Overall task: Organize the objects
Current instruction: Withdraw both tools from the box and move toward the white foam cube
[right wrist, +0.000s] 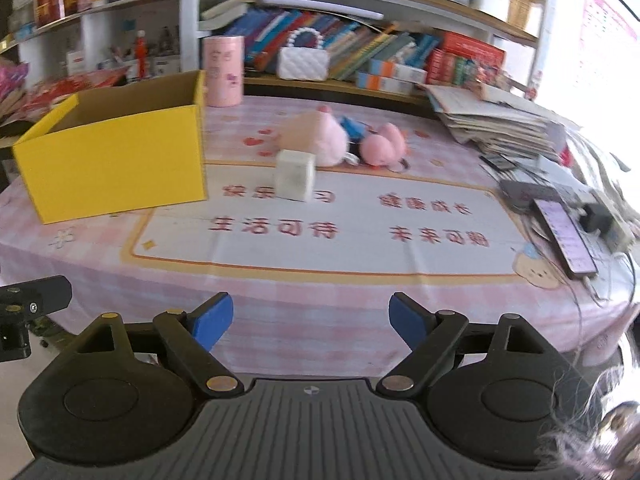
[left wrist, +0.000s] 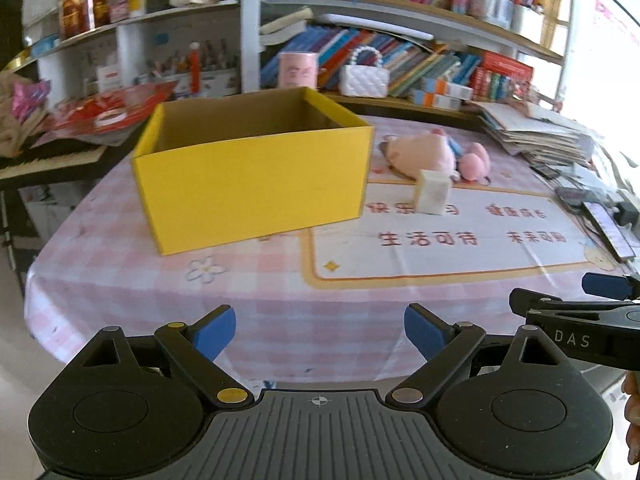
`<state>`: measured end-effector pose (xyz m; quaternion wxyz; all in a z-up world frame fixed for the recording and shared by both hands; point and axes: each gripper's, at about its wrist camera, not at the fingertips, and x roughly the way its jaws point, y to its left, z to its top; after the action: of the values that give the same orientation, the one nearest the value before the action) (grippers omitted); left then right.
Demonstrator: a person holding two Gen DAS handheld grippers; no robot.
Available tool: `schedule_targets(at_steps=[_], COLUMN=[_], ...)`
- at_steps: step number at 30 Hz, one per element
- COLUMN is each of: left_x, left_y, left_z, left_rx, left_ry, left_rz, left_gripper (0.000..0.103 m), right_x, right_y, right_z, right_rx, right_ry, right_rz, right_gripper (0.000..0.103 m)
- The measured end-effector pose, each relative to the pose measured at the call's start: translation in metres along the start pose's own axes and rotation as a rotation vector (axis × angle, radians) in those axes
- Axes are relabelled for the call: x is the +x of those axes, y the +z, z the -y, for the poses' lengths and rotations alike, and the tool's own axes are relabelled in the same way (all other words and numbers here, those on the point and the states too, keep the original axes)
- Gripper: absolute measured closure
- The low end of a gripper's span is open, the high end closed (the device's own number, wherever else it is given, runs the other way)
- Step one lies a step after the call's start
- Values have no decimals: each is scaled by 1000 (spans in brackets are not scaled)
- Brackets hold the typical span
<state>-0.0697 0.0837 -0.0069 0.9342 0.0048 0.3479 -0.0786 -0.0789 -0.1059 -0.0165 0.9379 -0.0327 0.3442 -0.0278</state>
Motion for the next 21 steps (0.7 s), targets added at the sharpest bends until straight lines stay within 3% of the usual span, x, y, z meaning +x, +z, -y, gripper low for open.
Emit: schedule_targets(at_steps=[10, 21], left_x=[19, 45], left_y=[12, 26], left_z=[41, 69], left_rx=[69, 81], left_ry=[-96, -122], left_rz=[-8, -29], left_gripper=[7, 7], right_x=[2, 19], right_y=[-2, 6], right_z=[39, 69], right_rx=[65, 79], right_ry=[-92, -122], right_rz=[-18, -43], right_gripper=[17, 17])
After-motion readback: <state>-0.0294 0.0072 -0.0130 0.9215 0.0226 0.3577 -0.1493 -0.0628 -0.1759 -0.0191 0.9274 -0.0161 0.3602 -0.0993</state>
